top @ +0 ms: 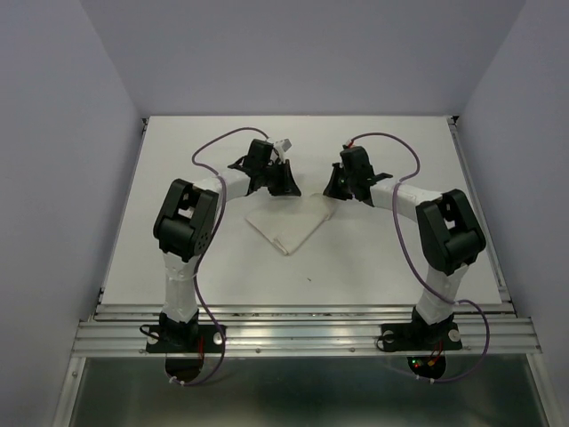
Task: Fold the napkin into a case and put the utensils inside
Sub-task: Pick up the 2/3-rectangle-folded napkin from the center of the board.
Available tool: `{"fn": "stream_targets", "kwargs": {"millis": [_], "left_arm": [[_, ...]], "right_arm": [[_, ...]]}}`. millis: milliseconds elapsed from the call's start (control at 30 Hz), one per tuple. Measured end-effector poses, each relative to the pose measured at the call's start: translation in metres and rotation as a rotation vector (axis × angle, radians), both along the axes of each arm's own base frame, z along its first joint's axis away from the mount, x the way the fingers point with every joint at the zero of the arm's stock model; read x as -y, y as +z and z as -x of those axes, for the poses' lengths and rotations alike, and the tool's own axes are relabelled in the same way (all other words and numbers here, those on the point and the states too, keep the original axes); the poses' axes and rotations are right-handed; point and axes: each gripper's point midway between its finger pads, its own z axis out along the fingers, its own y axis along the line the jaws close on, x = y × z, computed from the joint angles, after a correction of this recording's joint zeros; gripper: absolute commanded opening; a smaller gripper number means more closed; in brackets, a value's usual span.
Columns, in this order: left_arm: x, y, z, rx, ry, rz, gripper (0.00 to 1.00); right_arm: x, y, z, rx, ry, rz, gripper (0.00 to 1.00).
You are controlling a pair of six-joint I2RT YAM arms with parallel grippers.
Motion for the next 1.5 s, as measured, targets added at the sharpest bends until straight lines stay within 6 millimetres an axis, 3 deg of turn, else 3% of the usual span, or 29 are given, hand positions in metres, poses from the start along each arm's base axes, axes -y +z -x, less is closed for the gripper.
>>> {"fn": "stream_targets", "kwargs": {"millis": [267,667,867,1167,1500], "left_arm": [[0.008,0.026,-0.023,0.059,-0.008,0.032,0.00],[0.007,-0.010,-0.018,-0.022,-0.014,0.001,0.00],[0.006,-0.030,-0.015,-0.063,-0.014,-0.016,0.00],[0.006,-0.030,-0.015,-0.061,-0.015,-0.016,0.00],[0.007,-0.032,-0.013,-0.057,-0.025,-0.015,0.00]], "right_arm": [[-0.001,0.003,-0.001,0.006,-0.001,-0.002,0.07],[-0.001,0.027,0.011,0.046,0.011,-0.021,0.07],[-0.004,0.016,0.021,0.021,0.027,-0.010,0.07],[-0.004,0.005,0.020,0.000,0.025,0.001,0.07],[-0.005,-0.015,0.005,-0.021,-0.003,0.033,0.07]]}}
